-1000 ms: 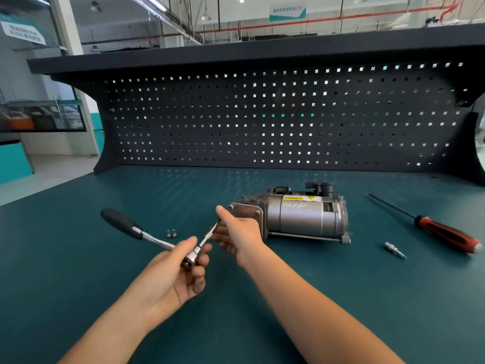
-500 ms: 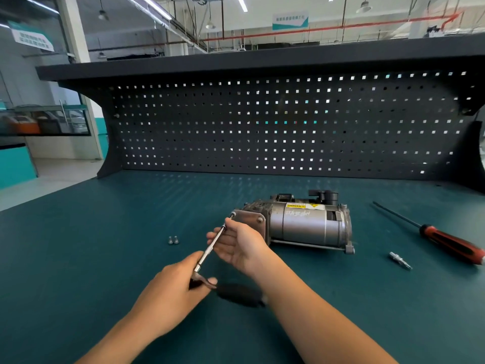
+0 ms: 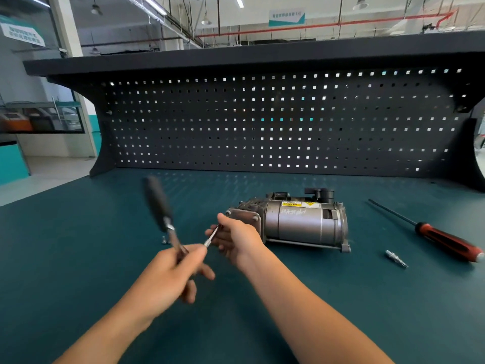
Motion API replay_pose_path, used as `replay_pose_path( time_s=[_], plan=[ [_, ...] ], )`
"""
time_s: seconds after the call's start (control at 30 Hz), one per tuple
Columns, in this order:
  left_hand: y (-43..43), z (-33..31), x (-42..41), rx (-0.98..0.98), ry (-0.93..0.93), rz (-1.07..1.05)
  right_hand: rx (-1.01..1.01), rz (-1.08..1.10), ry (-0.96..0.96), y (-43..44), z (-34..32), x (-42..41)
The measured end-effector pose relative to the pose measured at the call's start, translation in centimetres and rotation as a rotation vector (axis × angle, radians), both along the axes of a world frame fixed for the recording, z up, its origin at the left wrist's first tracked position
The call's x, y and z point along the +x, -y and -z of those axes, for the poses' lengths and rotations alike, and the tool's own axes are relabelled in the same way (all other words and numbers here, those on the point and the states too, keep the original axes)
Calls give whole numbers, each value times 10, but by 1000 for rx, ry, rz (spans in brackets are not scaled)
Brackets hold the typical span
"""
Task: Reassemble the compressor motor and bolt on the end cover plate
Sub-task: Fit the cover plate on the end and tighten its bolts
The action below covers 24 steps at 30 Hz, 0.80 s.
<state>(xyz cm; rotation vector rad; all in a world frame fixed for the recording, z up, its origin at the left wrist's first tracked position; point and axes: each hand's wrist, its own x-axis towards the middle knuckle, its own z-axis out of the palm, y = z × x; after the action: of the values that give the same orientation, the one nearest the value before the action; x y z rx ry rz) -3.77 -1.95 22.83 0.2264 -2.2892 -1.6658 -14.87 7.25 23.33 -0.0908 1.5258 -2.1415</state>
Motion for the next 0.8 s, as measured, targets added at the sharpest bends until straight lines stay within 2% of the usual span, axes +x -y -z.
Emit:
replay_pose_path(
  time_s=[0.1, 0.13, 0.17, 0.2, 0.27, 0.37, 0.5, 0.57, 0.6, 0.63, 0.67, 0.7, 0.8],
  plan=[
    [6, -11, -2, 732, 119, 33, -41, -42, 67, 0, -3, -1],
    [8, -14, -2, 909, 136, 48, -43, -46, 75, 0, -4, 0],
    [10, -16, -1, 976, 143, 57, -39, -45, 71, 1, -4, 0],
    [11, -16, -1, 933, 149, 59, -24, -43, 59, 1, -3, -1],
    [11, -14, -2, 666, 147, 27, 30, -31, 23, 0, 0, -1],
    [10, -12, -3, 98, 41, -46, 120, 11, -58, -3, 3, -3],
    [9, -13, 2, -821, -89, -139, 116, 56, -102, -2, 1, -5],
    [4, -10, 4, -1162, -110, -112, 141, 58, -136, 1, 2, -2],
    [0, -9, 4, -1258, -95, -97, 155, 66, -146, 3, 3, 0],
    [0, -7, 3, -1278, -88, -95, 156, 82, -142, 4, 4, 0],
    [1, -4, 3, -1196, -88, -101, 144, 96, -132, 5, 5, 0],
    [1, -1, 3, -1029, -101, -99, 118, 109, -118, 5, 6, 0],
    [-2, 3, 0, -355, -139, -67, 71, 92, -91, 5, 6, -1]
  ],
)
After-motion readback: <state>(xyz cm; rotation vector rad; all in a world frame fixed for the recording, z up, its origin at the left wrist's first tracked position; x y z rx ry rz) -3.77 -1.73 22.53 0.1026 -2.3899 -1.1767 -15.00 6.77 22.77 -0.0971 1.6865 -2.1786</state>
